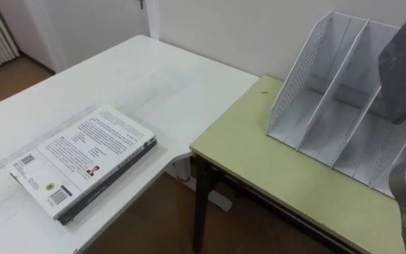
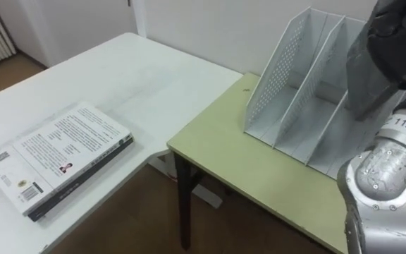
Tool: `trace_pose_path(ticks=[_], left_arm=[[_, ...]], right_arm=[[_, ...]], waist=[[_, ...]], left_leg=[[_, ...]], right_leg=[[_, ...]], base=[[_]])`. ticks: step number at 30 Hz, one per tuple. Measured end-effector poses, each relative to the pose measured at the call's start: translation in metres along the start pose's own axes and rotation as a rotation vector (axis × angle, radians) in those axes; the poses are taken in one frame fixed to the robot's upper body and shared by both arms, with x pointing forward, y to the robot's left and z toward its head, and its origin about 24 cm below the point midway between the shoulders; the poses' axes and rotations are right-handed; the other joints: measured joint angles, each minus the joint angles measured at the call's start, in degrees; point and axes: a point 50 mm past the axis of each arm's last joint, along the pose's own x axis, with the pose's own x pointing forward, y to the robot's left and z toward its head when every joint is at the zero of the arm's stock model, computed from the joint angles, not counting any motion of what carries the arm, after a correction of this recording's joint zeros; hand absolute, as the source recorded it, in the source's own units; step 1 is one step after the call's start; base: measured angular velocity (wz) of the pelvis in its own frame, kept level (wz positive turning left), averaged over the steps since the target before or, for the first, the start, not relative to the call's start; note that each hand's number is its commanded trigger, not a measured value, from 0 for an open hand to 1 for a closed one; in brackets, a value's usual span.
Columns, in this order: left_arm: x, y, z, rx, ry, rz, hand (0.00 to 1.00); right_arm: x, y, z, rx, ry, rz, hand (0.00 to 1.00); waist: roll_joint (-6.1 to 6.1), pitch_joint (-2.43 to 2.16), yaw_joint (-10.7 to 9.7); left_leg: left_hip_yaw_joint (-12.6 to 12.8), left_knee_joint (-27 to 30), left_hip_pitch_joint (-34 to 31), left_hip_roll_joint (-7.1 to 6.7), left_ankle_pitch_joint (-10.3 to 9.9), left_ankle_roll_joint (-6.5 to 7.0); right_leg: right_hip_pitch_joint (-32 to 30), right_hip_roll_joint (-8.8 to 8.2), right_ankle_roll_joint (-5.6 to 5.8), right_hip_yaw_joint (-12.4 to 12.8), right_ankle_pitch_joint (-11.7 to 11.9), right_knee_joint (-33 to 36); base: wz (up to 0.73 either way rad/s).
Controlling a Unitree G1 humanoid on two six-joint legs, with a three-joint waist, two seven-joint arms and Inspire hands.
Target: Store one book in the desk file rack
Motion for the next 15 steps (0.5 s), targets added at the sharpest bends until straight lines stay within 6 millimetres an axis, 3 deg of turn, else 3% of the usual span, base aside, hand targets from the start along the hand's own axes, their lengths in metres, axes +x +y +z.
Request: trace_pose_path(ticks=[7,15], left_arm=[[0.001,-0.001,0.001,-0.011,-0.005,0.003,0.0],[0.001,-0.001,0.001,-0.011,-0.005,0.004,0.0]], right_arm=[[0.001,-0.002,-0.006,-0.023,0.019,-0.008,1.0],[0.002,-0.002,-0.017,-0.057,0.056,-0.014,1.0]], waist=[[-0.01,0.46,0.0],[0.02,0.46,-0.1]], left_leg=[[0.0,0.0,-0.1,-0.04,0.0,0.0],[-0.1,0.0,-0.3,-0.04,0.0,0.0]], right_leg=[[-0.1,-0.11,0.01,-0.3,0.0,-0.1],[-0.1,-0.14,0.03,-0.7,0.0,-0.3]], base=[[0.0],[0.0]])
